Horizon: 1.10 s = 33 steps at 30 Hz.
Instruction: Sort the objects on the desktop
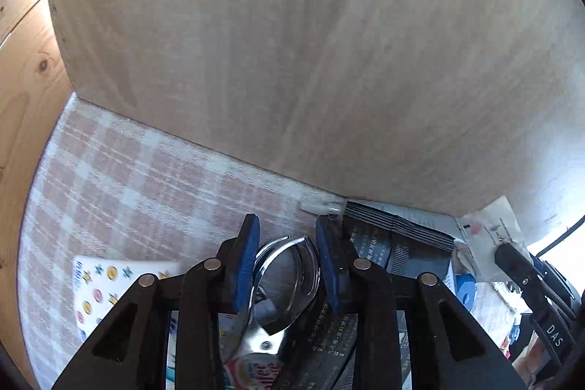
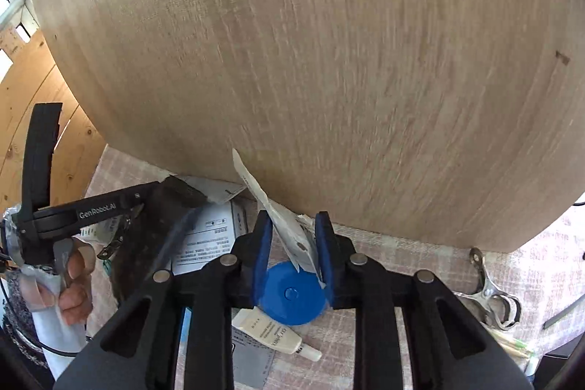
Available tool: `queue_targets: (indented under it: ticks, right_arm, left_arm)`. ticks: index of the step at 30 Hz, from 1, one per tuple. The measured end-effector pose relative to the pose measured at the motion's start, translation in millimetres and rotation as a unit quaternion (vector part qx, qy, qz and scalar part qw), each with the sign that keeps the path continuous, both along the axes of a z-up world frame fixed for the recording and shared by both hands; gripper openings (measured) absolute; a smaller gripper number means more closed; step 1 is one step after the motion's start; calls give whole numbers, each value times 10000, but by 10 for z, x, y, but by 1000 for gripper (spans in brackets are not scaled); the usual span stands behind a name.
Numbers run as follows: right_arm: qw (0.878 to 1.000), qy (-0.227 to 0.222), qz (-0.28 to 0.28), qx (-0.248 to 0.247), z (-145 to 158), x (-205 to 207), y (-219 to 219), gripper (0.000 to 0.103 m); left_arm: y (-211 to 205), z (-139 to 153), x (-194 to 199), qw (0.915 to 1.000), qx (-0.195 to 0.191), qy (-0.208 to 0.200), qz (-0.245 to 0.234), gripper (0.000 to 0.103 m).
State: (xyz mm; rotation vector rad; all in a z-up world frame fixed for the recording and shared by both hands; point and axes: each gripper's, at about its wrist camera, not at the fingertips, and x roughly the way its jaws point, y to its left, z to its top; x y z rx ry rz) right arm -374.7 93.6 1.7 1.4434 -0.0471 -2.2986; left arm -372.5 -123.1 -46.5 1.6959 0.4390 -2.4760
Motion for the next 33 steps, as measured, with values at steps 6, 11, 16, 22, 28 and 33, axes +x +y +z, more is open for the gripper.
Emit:
queue_targets:
  ticks: [6,11,16,22,28,33]
  right_arm:
    - [9993,-282,16,-242,-127,47,-57,16]
    - [9973,-515,72,-512,-170,63,80,13]
    - [9970,-596,98,-492,-176,249,276,13]
    - [9958,-780,74,-473,-197,751,603,12]
    - [9966,-828,4,-6,-231,1304,994,12]
    - [9932,-566,-643,789,-121,1655,1404,17]
  left_arm:
    - [382,-33,40,9997,-181,22,-185,27]
    - [498,-56,199,9997,67,91,-234,27]
    - [734,-78,422,9990,180,21,-411,24]
    - [1233,-131,936,9949,343,-164,-930,19]
    - [1784,-161,1451,9846,601,-511,-1563,19]
    - [1852,36,1737,9867,249,-335,-1570,23]
